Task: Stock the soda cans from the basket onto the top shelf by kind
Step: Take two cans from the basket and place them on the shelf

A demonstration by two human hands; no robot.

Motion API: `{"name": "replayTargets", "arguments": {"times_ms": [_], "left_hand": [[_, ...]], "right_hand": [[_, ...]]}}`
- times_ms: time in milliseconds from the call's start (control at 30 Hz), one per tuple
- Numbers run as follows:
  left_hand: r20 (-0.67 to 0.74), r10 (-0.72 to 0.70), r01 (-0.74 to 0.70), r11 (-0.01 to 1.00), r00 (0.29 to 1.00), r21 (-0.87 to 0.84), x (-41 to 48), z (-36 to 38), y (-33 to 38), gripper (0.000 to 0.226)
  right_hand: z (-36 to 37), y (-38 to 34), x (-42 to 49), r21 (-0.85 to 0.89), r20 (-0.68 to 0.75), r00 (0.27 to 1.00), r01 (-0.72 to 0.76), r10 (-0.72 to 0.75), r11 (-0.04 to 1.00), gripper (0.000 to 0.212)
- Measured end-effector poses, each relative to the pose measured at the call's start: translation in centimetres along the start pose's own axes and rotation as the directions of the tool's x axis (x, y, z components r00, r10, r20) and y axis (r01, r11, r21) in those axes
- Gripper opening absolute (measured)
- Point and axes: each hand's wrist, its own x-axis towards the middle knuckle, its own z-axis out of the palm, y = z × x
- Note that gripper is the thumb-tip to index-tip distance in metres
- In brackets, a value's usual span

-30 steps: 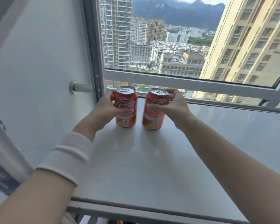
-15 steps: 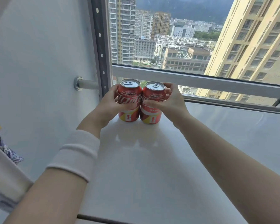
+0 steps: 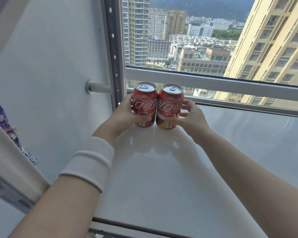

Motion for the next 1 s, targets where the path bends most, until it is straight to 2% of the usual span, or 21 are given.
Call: {"name": "replayTargets", "arguments": {"times_ms": [367,767,933,1000], "left_hand": [[0.019,0.005,-0.005,1.0,1.0,-0.004,-0.7,0.8,0.4,0.073],[0.042,-0.015,0.015,1.0,0.999,0.007,-1.1,1.4,0.2,0.073],[0.048,-0.019,0.018,0.999,0.999,0.028,-1.7,1.6,0.3,0.078],[0.045,-0.018,0.015,0.998,0.999,0.064,-2.2,1.8,0.7,0.084]], "right_hand": [[-0.9,0.2,-0.7,-0.028,-0.021,1.0,-0.012,0.012,1.0,0.068],[-1.1,0.5,-1.2,-0.062,-0.014,1.0,-0.009,0.009,0.998,0.076],[-1.2,0.2,-1.6,-0.106,0.039,0.999,-0.008,0.012,0.994,0.077],[-1.3,0.2,-1.9,-0.123,0.044,0.999,-0.011,0.016,0.992,0.085]]}}
